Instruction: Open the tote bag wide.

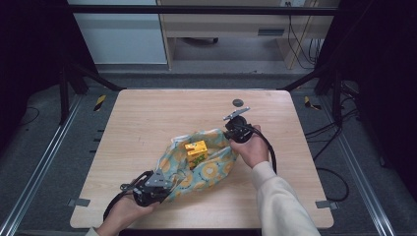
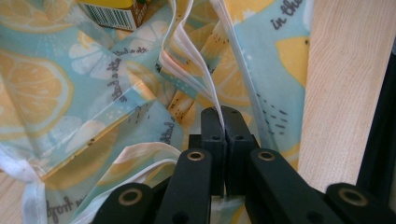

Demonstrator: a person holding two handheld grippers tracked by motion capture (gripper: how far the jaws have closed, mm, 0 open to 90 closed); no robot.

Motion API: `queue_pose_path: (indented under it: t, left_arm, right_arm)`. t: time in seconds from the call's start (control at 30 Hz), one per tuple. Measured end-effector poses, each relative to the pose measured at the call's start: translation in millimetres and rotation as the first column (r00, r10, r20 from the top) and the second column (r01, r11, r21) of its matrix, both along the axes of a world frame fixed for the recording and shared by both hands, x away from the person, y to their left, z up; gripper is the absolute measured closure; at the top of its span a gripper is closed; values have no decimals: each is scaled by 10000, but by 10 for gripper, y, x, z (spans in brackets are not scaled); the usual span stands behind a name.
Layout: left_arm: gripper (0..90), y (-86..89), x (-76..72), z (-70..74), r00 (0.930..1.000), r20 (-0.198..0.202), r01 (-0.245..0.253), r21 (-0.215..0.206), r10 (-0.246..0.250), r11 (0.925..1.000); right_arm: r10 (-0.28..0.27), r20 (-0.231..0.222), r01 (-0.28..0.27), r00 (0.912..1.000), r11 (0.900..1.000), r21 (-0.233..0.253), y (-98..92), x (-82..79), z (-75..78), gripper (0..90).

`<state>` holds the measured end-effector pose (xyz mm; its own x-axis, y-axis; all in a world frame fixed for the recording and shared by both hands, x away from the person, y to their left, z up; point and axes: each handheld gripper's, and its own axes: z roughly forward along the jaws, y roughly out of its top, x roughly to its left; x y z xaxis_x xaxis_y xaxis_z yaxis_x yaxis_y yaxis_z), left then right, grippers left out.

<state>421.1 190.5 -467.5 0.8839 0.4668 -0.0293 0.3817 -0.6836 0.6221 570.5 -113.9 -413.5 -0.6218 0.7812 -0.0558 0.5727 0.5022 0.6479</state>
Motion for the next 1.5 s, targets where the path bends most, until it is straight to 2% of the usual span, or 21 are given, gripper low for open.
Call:
queue_pose_path:
  t: [0.1, 0.13, 0.3, 0.4, 0.5, 0.53, 0.57, 0.6, 0.63, 0.67, 0.7, 0.73, 0.77, 0.83, 0.87, 1.0, 1.17, 1.27, 1.37, 1.4, 1.5]
  left_arm:
    - [891, 5, 9, -9, 10000, -26, -4, 47, 4, 10000]
    - [891, 16, 14, -16, 10000, 0, -52, 45, 52, 10000]
    - [891, 30, 17, -26, 9999, -7, -117, -1, 117, 9999]
    - [890, 28, 16, -27, 9999, 17, -110, 2, 110, 9999]
    - [858, 28, 9, -17, 9996, 132, -245, -60, 246, 9997]
    - [804, 30, 3, -6, 9992, 214, -327, -133, 330, 9994]
    - [804, 36, -2, 14, 9987, 355, -366, -118, 370, 9993]
    - [728, 42, -12, 63, 9960, 644, -602, -222, 616, 9979]
    - [690, 42, -12, 63, 9960, 644, -602, -222, 616, 9979]
    - [647, 57, -12, 130, 9924, 921, -787, -329, 814, 9964]
    - [608, 57, -12, 130, 9924, 921, -787, -329, 814, 9964]
    - [552, 72, -1, 206, 9878, 1097, -1060, -486, 1108, 9932]
    - [512, 72, -1, 206, 9878, 1097, -1060, -486, 1108, 9932]
    - [427, 86, 5, 290, 9825, 1315, -1243, -637, 1318, 9902]
    - [427, 95, 12, 331, 9794, 1425, -1345, -664, 1429, 9887]
    - [314, 139, 58, 486, 9686, 1813, -1578, -809, 1702, 9842]
    - [311, 224, 169, 716, 9578, 2113, -1749, -1091, 1948, 9785]
    - [311, 266, 314, 845, 9481, 2370, -1936, -993, 2122, 9760]
    - [318, 276, 405, 853, 9450, 2365, -2092, -947, 2261, 9733]
    - [327, 284, 479, 854, 9406, 2470, -2123, -1076, 2329, 9713]
    - [331, 275, 546, 839, 9404, 2439, -2129, -1212, 2370, 9695]
  right_arm:
    - [-172, -222, 172, 9996, 9999, -9, -42, 30, -85, 890]
    - [-285, -449, 285, 9986, 9996, -14, -73, 44, -174, 889]
    - [-376, -776, 369, 9963, 9993, -100, -125, 27, -304, 882]
    - [-326, -804, 331, 9962, 9994, 43, -150, 7, -326, 858]
    - [-264, -735, 285, 9969, 9992, 272, -155, -30, -273, 749]
    - [-204, -549, 226, 9983, 9989, 404, -155, -62, -220, 659]
    - [-204, -549, 226, 9983, 9989, 404, -155, -62, -220, 659]
    - [-265, -248, 276, 9993, 9986, 460, -158, -106, -138, 567]
    - [-265, -248, 276, 9993, 9986, 460, -158, -106, -138, 567]
    - [-313, 53, 309, 9995, 9974, 655, -164, -162, -36, 480]
    - [-313, 53, 309, 9995, 9974, 655, -164, -162, -36, 480]
    - [-344, 519, 307, 9981, 9971, 691, -171, -214, 67, 411]
    - [-344, 519, 307, 9981, 9971, 691, -171, -214, 67, 411]
    - [-297, 810, 229, 9963, 9963, 834, -169, -269, 180, 354]
    - [-267, 974, 176, 9949, 9955, 930, -164, -297, 235, 328]
    - [18, 1443, -184, 9895, 9934, 1132, -136, -457, 460, 251]
    - [282, 1534, -454, 9878, 9929, 1098, -151, -639, 508, 230]
    - [410, 1607, -604, 9861, 9912, 1175, -185, -824, 482, 227]
    - [475, 1608, -667, 9858, 9910, 1164, -201, -899, 455, 226]
    - [578, 1575, -761, 9858, 9907, 1126, -211, -963, 427, 226]
    - [714, 1519, -884, 9858, 9902, 1079, -210, -1019, 400, 215]
